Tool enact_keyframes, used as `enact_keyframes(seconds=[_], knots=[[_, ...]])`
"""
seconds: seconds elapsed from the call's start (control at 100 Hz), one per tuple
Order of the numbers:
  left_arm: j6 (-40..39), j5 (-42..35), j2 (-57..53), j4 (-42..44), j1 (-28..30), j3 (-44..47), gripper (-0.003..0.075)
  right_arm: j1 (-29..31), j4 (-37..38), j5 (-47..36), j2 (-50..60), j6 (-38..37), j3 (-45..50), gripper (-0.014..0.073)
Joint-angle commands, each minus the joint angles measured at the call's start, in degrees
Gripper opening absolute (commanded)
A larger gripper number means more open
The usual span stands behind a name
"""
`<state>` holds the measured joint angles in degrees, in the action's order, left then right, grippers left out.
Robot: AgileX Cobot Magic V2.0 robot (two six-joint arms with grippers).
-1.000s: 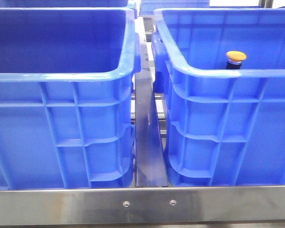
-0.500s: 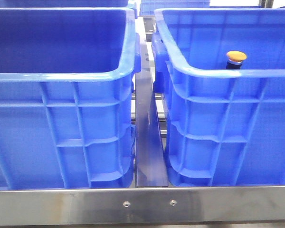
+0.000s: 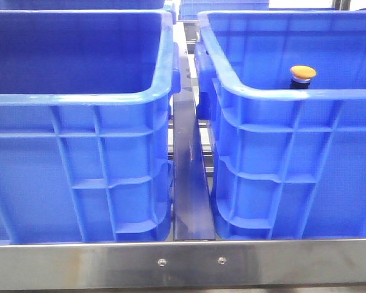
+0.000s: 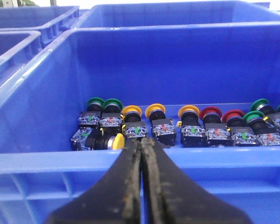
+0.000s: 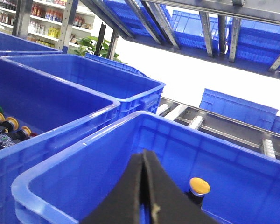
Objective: Pick red and yellow buttons and place in box
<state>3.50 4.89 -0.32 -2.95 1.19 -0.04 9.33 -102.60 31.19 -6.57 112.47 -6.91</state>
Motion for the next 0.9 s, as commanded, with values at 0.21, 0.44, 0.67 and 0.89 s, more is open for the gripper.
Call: enact_keyframes(seconds=[0.21, 0.44, 0.67, 0.89], knots=[[-0.67, -4.55, -1.73, -0.15, 0.03, 1.19, -0.0020, -0.14, -6.12, 0.87, -0.76, 0.00, -1.43, -0.0104], [-0.67, -4.44, -1.73, -0.15, 0.03, 1.09, -0.0020, -0.14, -6.12, 0.87, -0.76, 0.00, -1.43, -0.0104], [-0.67, -4.44, -1.73, -0.15, 0.03, 1.09, -0.0020, -0.14, -6.12, 0.87, -0.76, 0.00, -1.43, -0.0104], [-0.67, -4.44, -1.73, -0.15, 0.03, 1.09, -0.0020, -0.14, -6.12, 0.87, -0.76, 0.00, -1.43, -0.0104]])
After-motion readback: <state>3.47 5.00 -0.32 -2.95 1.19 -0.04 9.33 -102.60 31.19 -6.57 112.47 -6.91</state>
